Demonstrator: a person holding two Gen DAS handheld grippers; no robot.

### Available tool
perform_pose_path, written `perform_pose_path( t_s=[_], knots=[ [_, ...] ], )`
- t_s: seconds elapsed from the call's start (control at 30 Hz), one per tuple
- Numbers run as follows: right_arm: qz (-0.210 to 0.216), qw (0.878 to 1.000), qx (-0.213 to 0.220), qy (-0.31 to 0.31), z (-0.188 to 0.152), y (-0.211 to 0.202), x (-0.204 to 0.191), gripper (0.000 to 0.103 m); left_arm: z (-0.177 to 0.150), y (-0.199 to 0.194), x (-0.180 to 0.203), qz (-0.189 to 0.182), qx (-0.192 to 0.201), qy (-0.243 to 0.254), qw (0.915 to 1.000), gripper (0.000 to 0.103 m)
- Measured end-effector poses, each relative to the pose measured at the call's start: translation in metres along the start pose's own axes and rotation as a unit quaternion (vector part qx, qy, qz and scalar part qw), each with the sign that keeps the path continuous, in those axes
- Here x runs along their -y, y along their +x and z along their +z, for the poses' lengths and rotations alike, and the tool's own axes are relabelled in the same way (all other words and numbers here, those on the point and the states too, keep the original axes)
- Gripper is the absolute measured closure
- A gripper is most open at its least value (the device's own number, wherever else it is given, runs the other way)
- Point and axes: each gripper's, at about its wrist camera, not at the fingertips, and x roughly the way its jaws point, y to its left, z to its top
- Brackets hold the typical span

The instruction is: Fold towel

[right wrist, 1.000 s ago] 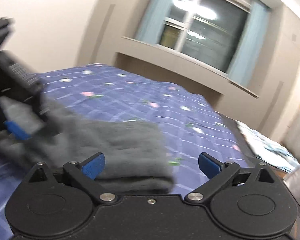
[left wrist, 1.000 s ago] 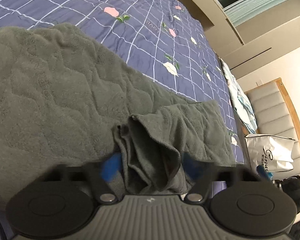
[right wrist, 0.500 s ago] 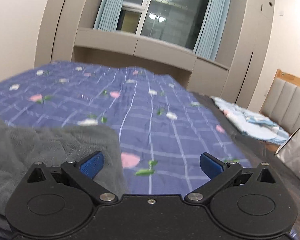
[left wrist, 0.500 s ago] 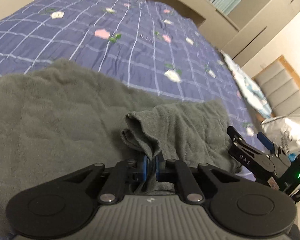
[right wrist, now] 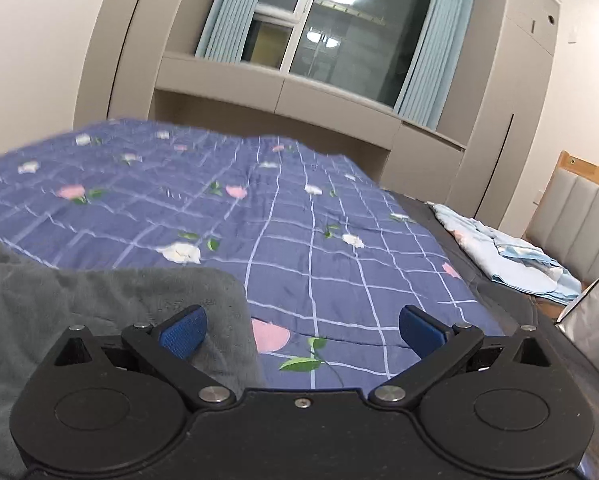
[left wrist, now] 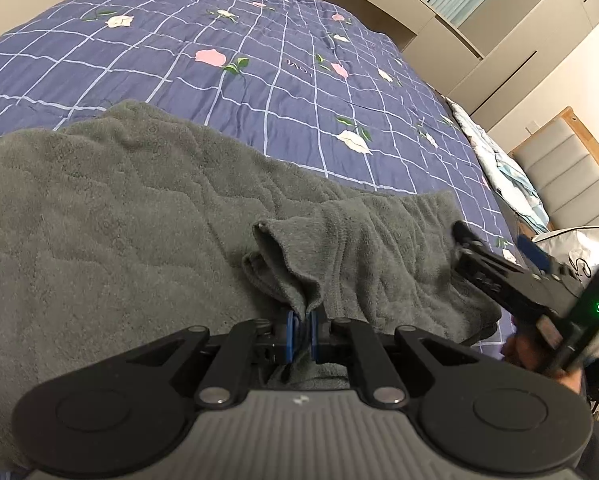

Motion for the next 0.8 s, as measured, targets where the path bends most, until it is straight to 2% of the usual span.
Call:
perform_pose_path(
  t_s=[0.07, 0.17, 0.3, 0.5, 0.63, 0.8],
  knots=[
    [0.004, 1.000, -0.021, -0.013, -0.007, 0.013, -0.006, 0.001, 0.000, 0.000, 0.001, 0.001, 0.001, 0.000, 1.0000, 0.096],
    [0.010, 1.000, -0.022, 0.009, -0.015, 0.018, -0.004, 0.001, 0.001, -0.001, 0.001, 0.001, 0.000, 0.001, 1.0000, 0.096],
    [0.000, 0.999, -0.011, 0.037, -0.011, -0.005, 0.004, 0.001, 0.001, -0.002, 0.001, -0.001, 0.000, 0.002, 1.0000, 0.096],
    [0.008, 0.998, -0.026, 0.063, -0.036, -0.051, 0.010, 0.001, 0.000, -0.001, 0.000, 0.000, 0.000, 0.001, 1.0000, 0.096],
    [0.010, 0.997, -0.038, 0.066, -0.050, -0.050, 0.007, 0.001, -0.002, -0.002, 0.003, 0.007, 0.004, 0.007, 0.9999, 0.096],
    [-0.007, 0.998, -0.028, 0.047, -0.040, -0.058, -0.002, 0.001, -0.004, -0.012, 0.008, 0.007, 0.013, 0.016, 0.9998, 0.096]
  ],
)
